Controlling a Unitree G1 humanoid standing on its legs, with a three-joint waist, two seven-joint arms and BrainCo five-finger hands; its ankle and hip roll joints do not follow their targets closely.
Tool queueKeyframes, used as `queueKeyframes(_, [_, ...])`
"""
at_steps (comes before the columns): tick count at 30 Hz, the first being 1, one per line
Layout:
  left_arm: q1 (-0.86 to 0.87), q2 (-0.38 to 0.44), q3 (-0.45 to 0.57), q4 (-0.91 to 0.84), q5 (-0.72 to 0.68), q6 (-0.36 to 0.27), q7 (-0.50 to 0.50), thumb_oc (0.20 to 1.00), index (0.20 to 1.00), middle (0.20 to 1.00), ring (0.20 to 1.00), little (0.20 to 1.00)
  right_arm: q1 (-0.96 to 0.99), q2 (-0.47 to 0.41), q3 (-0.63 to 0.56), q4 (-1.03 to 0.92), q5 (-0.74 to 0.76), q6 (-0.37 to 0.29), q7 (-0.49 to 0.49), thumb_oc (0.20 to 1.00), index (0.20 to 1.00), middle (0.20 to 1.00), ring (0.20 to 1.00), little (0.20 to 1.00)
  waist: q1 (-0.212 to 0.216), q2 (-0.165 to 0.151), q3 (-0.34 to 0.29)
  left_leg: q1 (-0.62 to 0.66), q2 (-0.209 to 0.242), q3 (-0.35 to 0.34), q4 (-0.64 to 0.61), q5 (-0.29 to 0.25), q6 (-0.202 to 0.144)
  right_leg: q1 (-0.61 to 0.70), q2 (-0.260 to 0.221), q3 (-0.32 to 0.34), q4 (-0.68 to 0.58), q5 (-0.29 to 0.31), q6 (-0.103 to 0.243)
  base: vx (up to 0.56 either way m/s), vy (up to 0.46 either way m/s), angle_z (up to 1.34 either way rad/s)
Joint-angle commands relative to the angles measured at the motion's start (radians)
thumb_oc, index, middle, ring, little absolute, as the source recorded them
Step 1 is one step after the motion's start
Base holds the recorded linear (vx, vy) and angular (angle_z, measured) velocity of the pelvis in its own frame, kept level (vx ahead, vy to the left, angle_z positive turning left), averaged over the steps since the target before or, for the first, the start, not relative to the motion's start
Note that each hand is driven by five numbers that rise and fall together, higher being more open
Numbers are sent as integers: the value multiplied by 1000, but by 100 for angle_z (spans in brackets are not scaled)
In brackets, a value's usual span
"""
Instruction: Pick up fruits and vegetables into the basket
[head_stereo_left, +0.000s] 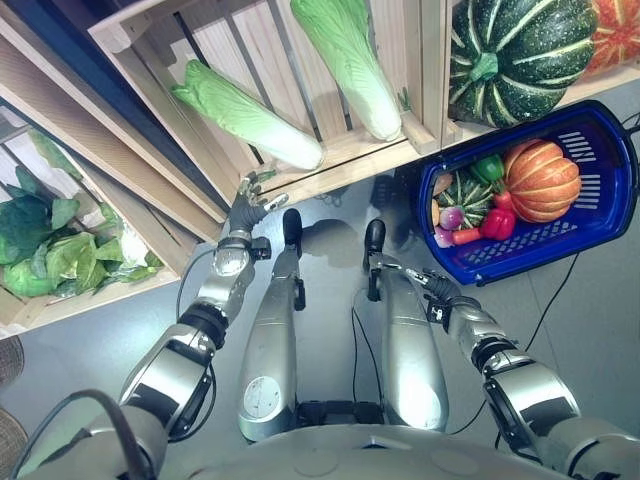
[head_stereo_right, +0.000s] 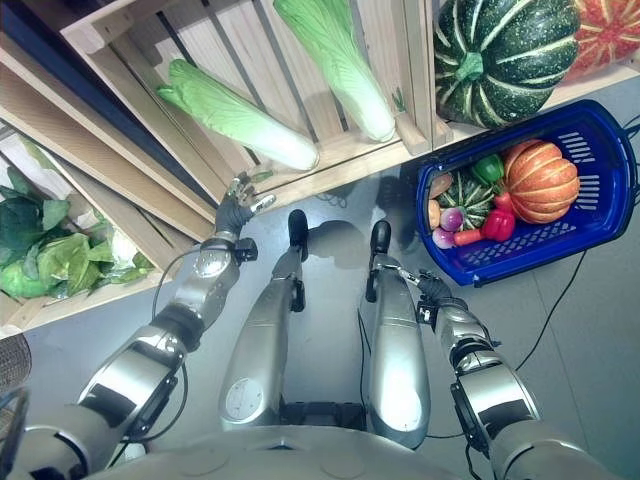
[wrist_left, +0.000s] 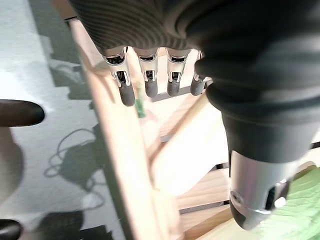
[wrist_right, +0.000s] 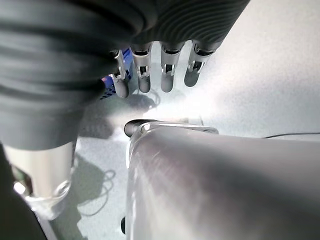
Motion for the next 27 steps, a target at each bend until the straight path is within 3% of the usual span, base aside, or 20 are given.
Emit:
queueKeyframes(1, [-30, 30, 59, 1, -11, -11, 57, 1000, 1000, 1000, 1000, 1000, 38, -3, 37, -38, 30, 14, -14, 1000, 1000, 1000, 1000, 1000, -5, -31, -22, -52, -28, 7, 154, -144, 32, 13, 18, 21, -87, 83, 34, 0, 0, 0])
queueKeyframes(27, [-248, 53, 140, 132, -103, 47, 265, 1000, 1000, 1000, 1000, 1000, -22, 20, 102, -34, 66, 34, -23, 1000, 1000, 1000, 1000, 1000, -45, -66, -22, -85, -19, 13, 183, -153, 19, -12, 35, 40, -75, 68, 19, 8, 0, -1])
